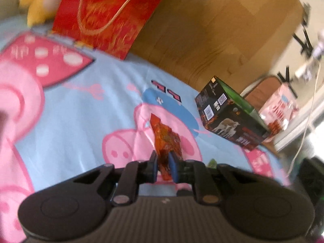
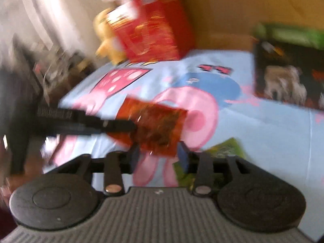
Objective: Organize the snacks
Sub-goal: 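Carry the orange packet over the black box and release it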
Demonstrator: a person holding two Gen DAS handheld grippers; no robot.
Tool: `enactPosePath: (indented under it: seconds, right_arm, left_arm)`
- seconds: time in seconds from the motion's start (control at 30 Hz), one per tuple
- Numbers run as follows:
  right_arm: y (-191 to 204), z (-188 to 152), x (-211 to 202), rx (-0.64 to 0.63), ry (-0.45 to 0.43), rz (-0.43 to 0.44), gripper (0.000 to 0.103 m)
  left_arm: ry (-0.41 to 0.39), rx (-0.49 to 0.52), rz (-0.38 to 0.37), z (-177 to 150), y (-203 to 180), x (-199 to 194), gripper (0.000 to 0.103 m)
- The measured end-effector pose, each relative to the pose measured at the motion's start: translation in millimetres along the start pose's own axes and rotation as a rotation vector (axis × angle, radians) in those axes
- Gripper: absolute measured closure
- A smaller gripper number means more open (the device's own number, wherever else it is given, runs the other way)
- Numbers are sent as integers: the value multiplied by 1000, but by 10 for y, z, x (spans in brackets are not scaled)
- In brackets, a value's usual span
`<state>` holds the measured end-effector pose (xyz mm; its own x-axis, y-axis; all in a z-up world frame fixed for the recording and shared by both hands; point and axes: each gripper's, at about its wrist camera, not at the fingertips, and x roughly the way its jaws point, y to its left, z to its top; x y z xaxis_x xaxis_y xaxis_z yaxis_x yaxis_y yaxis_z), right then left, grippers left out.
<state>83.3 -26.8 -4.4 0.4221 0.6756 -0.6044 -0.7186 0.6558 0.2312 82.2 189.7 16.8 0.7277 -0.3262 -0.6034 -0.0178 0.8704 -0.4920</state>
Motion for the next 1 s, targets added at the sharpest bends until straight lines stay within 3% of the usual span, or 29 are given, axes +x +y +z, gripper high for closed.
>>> enactPosePath:
  seconds: [0.07,0.13,0.27,0.33,0.4,0.5,0.57,0.77,1.0]
  right_arm:
    - [188,-35,83,-167,0,-78,24]
    - [291,-86,124,-285,-29,-129,20]
    - [247,71,320,-277,-10,-108,20]
    - [122,129,412,-210,11,-67,20]
    - [36,154,369,-163,-8,-52,40]
    - [26,121,321,-178,-29,-100,70]
    - [83,73,287,-189,-44,-129,76]
    - [168,7,120,-227,-143,-241,80]
    - [-71,119,-345,-249,-330,-419,80]
  left_arm:
    - [-1,25,0,0,-51,-11,91]
    - [5,22,-9,8,-68,1,91]
    - [22,-18,-41,49,-8,9,91]
    - [36,-41,-55,60,41,20,91]
    - [46,-54,-40,43,62,38,90]
    - [47,-64,-55,55,37,45,90]
    - [48,-48,-58,64,-31,35,91]
    - [28,17,-96,120,-345,-34,91]
    - [-27,207,-189,454,-1110,116,90]
